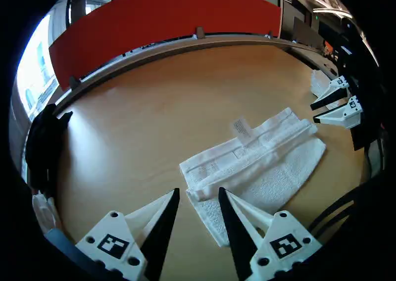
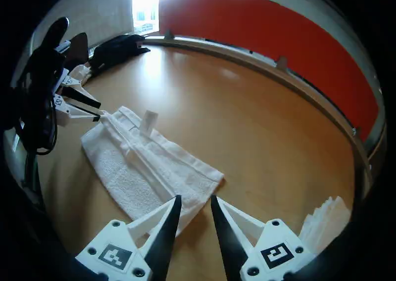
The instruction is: Fold towel
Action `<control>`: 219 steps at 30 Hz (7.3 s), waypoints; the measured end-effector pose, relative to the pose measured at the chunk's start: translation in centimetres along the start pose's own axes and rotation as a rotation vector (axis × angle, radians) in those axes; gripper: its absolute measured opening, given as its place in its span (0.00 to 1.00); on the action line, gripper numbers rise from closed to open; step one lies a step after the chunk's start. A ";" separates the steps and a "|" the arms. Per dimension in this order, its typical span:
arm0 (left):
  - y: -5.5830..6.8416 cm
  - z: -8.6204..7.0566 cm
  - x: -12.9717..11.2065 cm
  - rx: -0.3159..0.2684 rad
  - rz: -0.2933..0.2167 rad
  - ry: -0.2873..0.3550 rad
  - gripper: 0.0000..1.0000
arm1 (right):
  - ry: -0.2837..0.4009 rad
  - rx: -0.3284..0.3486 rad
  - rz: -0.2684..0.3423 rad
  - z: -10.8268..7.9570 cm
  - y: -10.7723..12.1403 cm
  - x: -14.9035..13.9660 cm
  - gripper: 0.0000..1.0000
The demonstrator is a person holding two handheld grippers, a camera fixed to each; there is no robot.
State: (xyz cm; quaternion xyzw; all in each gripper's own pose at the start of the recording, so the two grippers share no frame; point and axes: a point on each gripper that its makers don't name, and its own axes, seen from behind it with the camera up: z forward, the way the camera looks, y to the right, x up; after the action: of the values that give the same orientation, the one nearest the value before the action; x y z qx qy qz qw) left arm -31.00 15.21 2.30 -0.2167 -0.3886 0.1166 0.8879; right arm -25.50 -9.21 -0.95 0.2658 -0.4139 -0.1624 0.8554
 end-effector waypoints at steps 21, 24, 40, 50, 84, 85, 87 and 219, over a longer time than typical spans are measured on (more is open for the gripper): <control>-0.4 -1.0 -0.1 0.005 -0.030 0.012 0.98 | 0.020 -0.012 -0.019 -0.2 -0.3 0.0 1.00; -0.4 -1.4 -0.3 0.010 -0.040 0.014 0.98 | 0.020 -0.012 -0.021 -0.2 -0.3 0.0 1.00; -1.8 -4.0 -3.3 0.055 -0.122 0.005 0.98 | 0.027 0.011 -0.026 0.3 -1.9 0.4 1.00; -3.5 -6.0 -5.7 0.105 -0.177 0.001 0.98 | 0.033 0.054 -0.064 2.0 -4.8 1.8 1.00; -5.8 -8.5 -9.3 0.159 -0.249 -0.008 0.98 | 0.004 0.108 -0.142 6.6 -9.5 4.0 1.00; -5.8 -8.5 -9.3 0.159 -0.249 -0.008 0.98 | 0.004 0.108 -0.142 6.6 -9.5 4.0 1.00; -5.8 -8.4 -9.3 0.160 -0.249 -0.009 0.97 | 0.002 0.107 -0.142 6.8 -9.4 4.0 1.00; -6.2 -10.8 -12.1 0.219 -0.333 -0.031 0.97 | -0.110 0.140 -0.058 -0.9 -4.5 -8.1 0.21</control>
State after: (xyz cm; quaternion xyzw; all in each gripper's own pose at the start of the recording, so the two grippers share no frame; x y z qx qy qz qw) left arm -30.88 2.02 -9.02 -0.0498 -0.4176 0.0128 0.9072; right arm -29.94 -8.53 -9.16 0.3274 -0.4627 -0.1719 0.8057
